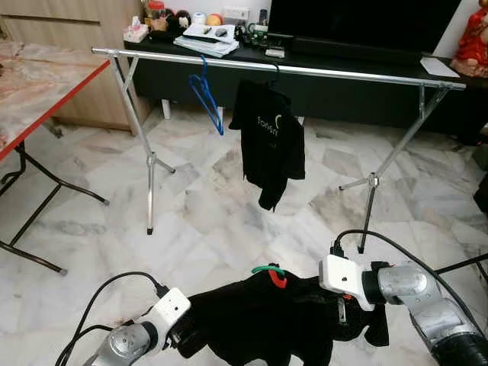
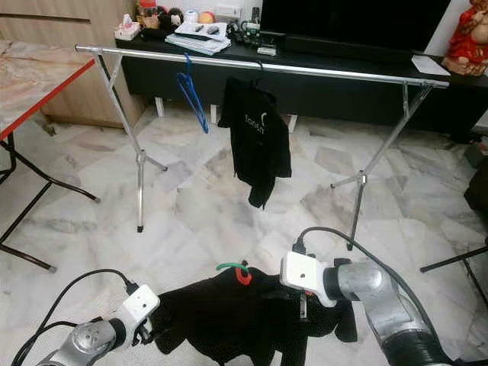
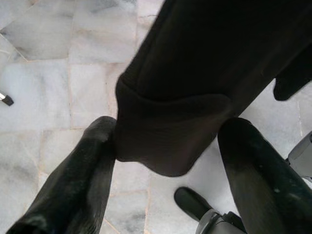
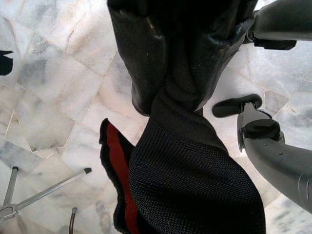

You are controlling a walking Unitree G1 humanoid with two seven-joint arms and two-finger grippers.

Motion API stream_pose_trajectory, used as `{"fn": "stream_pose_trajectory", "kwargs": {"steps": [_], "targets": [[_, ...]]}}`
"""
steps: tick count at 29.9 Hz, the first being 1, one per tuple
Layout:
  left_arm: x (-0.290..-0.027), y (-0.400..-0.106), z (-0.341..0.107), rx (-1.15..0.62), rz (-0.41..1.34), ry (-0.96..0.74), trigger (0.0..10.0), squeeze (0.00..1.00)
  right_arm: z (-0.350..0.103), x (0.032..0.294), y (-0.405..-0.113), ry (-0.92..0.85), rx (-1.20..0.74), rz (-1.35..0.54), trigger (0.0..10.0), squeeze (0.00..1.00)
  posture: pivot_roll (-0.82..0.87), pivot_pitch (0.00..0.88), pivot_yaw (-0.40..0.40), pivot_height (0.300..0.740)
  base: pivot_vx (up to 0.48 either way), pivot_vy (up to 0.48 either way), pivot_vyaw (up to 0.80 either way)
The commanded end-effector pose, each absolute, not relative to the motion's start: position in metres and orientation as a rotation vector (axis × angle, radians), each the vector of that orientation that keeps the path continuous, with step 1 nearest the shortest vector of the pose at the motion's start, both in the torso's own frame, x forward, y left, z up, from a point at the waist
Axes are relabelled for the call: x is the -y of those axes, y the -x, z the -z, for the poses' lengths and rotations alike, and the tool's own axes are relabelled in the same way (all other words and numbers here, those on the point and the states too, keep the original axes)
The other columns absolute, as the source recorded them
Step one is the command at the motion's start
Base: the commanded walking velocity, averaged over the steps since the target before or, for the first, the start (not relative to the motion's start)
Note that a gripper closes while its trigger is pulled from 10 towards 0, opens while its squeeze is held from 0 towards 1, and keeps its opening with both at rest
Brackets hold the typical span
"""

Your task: Hang hanger

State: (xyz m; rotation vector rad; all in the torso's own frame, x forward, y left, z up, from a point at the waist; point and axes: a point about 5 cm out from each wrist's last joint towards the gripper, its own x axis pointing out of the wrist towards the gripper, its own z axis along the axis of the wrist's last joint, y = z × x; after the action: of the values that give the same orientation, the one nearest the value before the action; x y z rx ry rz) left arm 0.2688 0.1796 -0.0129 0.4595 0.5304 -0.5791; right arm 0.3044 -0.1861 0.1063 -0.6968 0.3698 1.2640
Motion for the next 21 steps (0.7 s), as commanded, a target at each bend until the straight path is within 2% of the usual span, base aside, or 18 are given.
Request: {"fn": "stream_pose_trajectory", "kwargs": {"steps": [1, 21], "targets": [[-0.1768, -0.2693, 0.0132, -0.528, 0.583, -0.445, 0.0, 0.00, -0.1143, 0.1857, -0.3053, 0.688, -0.326, -1.252, 10.0, 0.00, -0.06, 0.075, -0.058, 0.740, 0.000, 0.000, 0.00], [-0.1800, -0.2712, 0.0110, -0.520, 0.571, -0.435, 0.0, 0.00, -0.1151, 0.1860, -0.3071, 0.694, -0.328, -1.225, 10.0, 0.00, -0.06, 0.080, -0.058, 0.740, 0.000, 0.000, 0.00]]}}
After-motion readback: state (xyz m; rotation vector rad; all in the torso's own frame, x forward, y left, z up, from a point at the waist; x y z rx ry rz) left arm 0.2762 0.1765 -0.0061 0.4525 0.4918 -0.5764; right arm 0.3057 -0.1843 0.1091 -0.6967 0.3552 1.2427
